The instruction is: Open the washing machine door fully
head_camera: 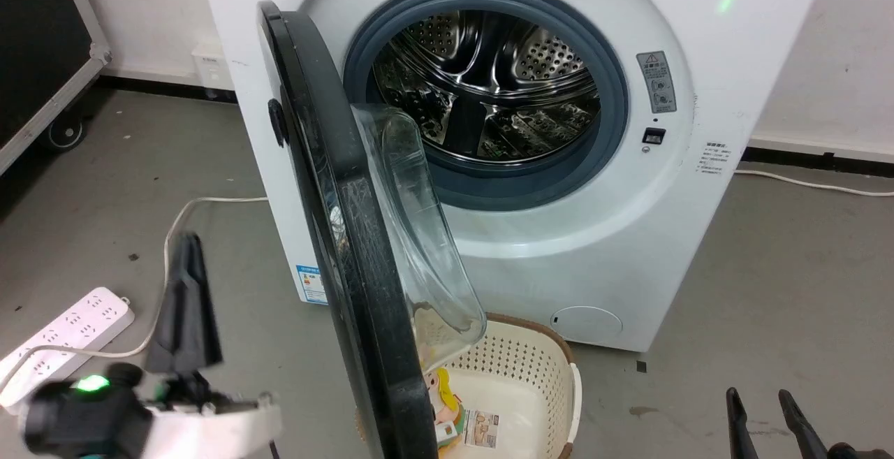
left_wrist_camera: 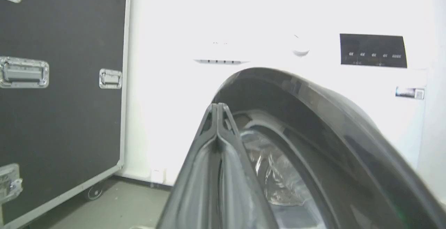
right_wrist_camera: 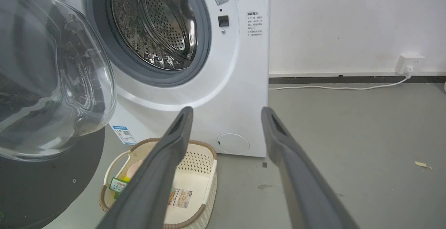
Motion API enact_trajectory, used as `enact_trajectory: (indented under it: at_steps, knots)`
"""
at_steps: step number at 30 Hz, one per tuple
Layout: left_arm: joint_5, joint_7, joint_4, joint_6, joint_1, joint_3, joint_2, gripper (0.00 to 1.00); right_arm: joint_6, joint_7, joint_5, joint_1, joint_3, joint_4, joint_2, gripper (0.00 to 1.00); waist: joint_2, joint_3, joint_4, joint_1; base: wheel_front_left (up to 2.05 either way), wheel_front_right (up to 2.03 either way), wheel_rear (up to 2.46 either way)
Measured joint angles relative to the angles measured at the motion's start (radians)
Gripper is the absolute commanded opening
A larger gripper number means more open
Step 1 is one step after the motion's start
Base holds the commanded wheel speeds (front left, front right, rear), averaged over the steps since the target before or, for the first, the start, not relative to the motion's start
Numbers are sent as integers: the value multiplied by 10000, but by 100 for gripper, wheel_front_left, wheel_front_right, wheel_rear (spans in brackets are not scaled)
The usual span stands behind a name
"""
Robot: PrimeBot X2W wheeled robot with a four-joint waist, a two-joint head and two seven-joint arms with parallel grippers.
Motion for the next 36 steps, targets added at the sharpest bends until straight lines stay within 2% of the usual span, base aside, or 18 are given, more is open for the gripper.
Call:
enact_trajectory:
  at_steps: [4, 7, 11, 17, 21, 28, 33, 36]
  knots:
    - [10, -2, -1118, 59, -519, 73, -79, 0, 0, -27, -2, -1, -17, 25, 0, 100, 0, -31, -52, 0, 0, 0, 0]
    - [96, -2, -1616, -100, -669, -316, -102, 0, 0, -27, -2, -1, -21, 46, 0, 100, 0, -64, -63, 0, 0, 0, 0]
    - [374, -2, -1802, -468, -665, -1423, -138, 0, 0, -27, 10, -4, -35, 100, 0, 100, 0, -101, -39, 0, 0, 0, 0]
    - [794, 249, -1875, -631, -530, -3298, -159, 0, 0, -27, 100, -7, -35, 253, 0, 100, 0, -126, 80, 0, 0, 0, 0]
    - [871, 759, -1668, -729, -170, -4261, -165, 0, 0, -29, 104, -8, -75, 307, 0, 100, 0, -128, 240, 0, 0, 0, 0]
    - [700, 1668, -959, -1003, 461, -5269, -105, 0, 0, -31, 182, -19, -84, 435, 2, 100, 0, -139, 529, 0, 0, 0, 0]
    - [464, 2489, -84, -1062, 857, -5605, -56, 0, 0, -69, 196, -23, -52, 573, 2, 100, 0, -181, 688, 0, 0, 0, 0]
    - [255, 2823, 389, -928, 983, -5605, -58, 0, 0, -69, 209, -24, -25, 608, 2, 100, 0, -210, 751, 0, 0, 0, 0]
